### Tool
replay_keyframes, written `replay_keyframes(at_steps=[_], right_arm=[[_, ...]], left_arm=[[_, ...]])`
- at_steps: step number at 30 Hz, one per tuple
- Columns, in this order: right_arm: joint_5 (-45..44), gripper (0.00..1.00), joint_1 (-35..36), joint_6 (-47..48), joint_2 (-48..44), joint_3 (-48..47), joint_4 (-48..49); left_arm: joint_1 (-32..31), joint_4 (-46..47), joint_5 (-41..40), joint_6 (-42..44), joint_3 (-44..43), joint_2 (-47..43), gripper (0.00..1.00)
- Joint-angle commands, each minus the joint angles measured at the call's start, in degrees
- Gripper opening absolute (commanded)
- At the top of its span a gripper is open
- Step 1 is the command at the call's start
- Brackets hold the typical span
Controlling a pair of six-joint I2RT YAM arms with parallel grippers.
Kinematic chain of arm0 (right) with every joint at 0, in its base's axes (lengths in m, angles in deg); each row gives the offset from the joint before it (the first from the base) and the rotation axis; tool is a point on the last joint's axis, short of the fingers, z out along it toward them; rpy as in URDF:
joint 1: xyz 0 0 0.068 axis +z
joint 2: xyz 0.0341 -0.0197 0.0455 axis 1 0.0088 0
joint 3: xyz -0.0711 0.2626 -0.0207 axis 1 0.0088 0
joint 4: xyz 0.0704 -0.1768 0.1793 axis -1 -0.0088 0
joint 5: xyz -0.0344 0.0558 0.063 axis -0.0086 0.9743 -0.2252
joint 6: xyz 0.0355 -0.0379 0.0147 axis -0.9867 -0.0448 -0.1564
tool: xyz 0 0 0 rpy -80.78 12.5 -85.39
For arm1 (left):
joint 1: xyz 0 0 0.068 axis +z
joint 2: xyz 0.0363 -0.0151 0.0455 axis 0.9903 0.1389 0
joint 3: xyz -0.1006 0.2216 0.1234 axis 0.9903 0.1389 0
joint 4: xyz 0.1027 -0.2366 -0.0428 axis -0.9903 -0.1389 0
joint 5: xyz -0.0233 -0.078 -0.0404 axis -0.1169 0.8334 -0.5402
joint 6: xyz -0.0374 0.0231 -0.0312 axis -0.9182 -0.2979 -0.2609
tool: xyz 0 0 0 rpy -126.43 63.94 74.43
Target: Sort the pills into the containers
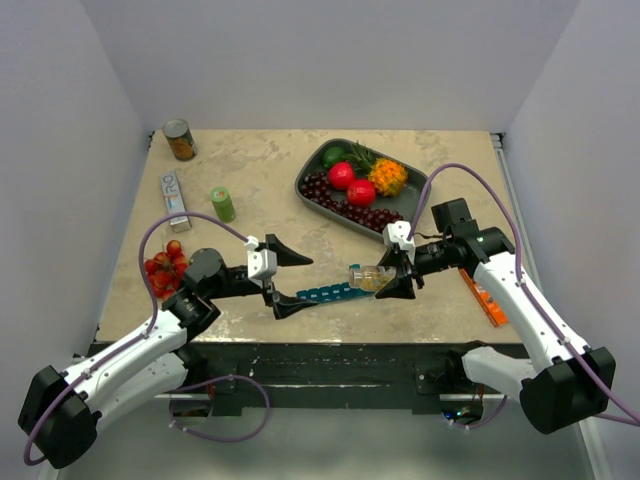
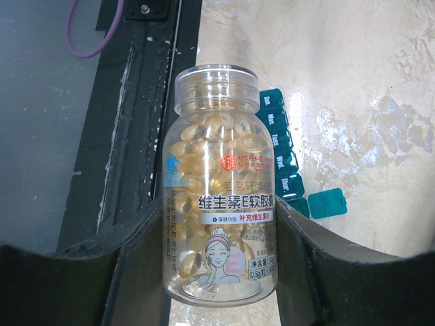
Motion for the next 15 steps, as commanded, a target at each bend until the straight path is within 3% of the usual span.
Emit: replay_keyframes(at_steps=[1, 15], right_arm=[[3.2, 0.00, -0.2, 0.2, -0.5, -0.2, 1.0], [3.1, 0.00, -0.2, 0.2, -0.1, -0.3, 1.1]], left_arm=[[-0.2, 1.8, 1.5, 2.5, -1.1, -0.1, 0.94], [-1.7, 4.2, 3.1, 4.5, -1.5, 2.7, 0.94]])
